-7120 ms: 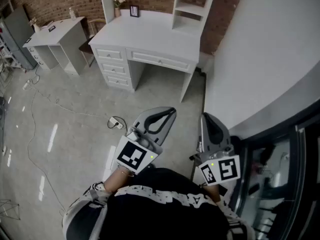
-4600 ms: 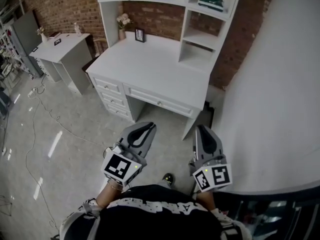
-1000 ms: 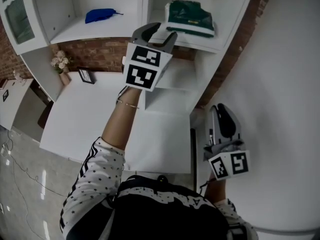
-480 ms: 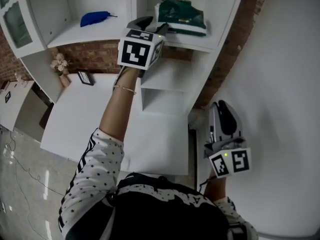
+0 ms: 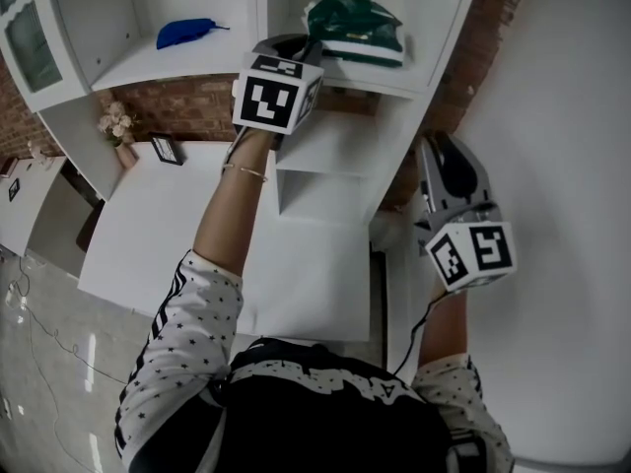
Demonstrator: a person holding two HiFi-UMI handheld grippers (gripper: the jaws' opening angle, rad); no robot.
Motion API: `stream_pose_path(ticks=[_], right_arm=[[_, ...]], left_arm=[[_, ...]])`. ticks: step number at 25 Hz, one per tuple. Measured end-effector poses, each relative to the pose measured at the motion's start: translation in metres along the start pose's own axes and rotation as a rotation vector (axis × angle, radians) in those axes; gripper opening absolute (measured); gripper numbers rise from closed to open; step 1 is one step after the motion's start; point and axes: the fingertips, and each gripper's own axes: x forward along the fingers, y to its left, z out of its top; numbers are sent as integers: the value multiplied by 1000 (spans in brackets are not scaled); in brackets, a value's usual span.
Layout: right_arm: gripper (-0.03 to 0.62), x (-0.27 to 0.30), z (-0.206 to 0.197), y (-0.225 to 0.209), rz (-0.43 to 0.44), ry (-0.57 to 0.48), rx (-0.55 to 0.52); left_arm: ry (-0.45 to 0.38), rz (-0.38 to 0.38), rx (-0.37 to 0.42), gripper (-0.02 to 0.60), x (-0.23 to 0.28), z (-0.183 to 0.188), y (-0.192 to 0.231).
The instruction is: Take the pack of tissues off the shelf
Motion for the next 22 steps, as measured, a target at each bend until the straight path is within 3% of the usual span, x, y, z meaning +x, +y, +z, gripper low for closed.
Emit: stream_pose_path(ticks=[7,13,22], right_arm=[[137,61,20,-13,48,6,-1],[175,103,18,-13,85,80,-53],[213,133,7,-12,165,121,9]], left_arm=[[-16,-26,46,52,-14,3,-1],[-22,-62,91,44,-33,3,-2],[-23,-88,131,41,-60,1,3]])
